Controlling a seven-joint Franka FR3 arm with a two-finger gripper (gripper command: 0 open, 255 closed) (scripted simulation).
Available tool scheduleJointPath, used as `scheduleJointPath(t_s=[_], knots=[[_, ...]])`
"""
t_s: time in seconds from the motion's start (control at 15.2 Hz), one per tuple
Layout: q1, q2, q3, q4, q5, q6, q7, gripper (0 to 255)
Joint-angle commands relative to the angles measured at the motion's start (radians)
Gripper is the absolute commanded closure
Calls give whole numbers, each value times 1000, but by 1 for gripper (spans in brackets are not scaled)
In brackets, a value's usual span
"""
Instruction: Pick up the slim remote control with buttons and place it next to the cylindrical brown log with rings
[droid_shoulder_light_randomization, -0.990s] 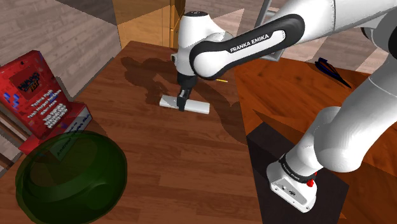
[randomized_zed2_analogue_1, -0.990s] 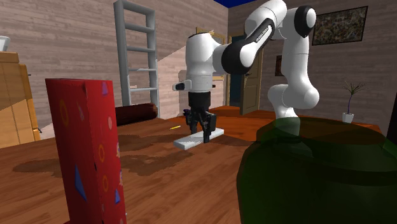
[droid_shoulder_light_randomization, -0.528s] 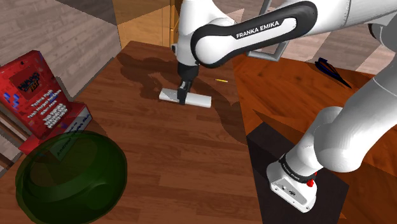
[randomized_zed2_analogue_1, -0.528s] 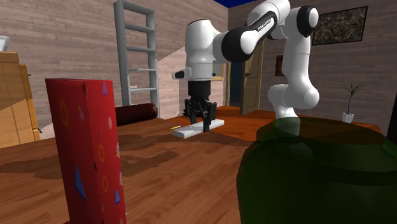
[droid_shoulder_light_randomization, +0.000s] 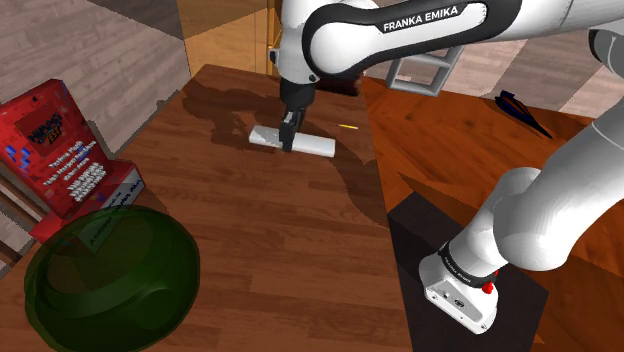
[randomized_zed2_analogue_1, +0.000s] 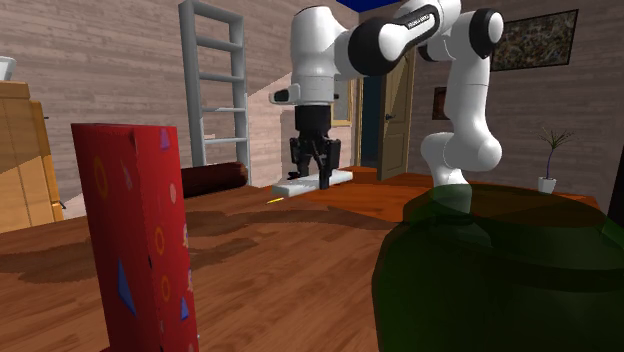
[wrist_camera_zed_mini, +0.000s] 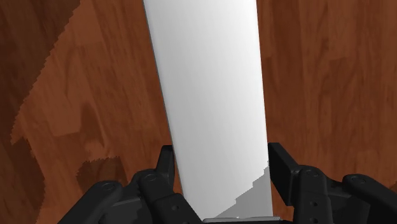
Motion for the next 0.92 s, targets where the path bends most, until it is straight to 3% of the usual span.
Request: scheduleJointPath(t_s=[0.0, 0.2, 0.86], knots=[[-1, -10, -1, 17, 1, -28, -2, 255], [-1, -19, -2, 48, 2, -67, -2, 255], [-109, 114, -114, 208, -16, -99, -214, 255]])
